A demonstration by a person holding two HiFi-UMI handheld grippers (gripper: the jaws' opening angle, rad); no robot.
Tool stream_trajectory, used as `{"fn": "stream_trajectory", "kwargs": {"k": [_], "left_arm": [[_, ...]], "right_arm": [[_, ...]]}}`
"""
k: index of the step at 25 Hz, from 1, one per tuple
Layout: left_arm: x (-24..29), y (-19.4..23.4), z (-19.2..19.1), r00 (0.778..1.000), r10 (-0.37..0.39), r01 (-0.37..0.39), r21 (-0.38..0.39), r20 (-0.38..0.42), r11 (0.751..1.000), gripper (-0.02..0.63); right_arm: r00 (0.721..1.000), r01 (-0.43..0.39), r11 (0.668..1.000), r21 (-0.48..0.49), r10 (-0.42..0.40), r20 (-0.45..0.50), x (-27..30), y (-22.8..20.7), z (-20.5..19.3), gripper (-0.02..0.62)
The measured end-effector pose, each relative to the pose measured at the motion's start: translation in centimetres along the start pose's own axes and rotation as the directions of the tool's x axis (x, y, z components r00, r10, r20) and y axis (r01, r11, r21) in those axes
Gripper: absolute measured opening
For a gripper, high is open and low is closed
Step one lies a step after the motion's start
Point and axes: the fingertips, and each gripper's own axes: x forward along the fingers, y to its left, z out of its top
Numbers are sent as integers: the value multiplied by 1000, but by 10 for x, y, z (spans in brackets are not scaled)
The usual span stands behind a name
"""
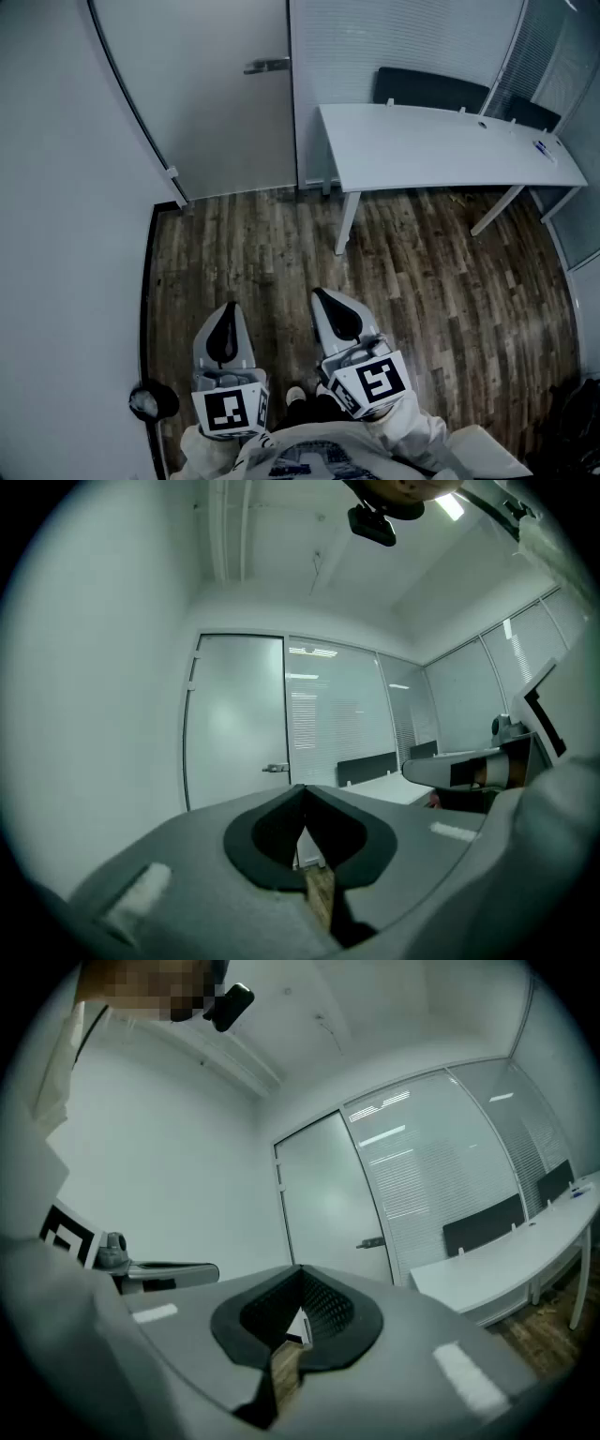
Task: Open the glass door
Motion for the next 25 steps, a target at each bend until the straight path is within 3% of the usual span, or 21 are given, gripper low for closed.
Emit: {"fn": "stream_trajectory", "kwargs": {"k": [25], "left_arm": [[29, -38, -1, 998, 63, -63, 34, 9, 997, 0]], "right_arm": [[998, -53, 999, 6, 52, 27, -2, -50, 16, 5]]}}
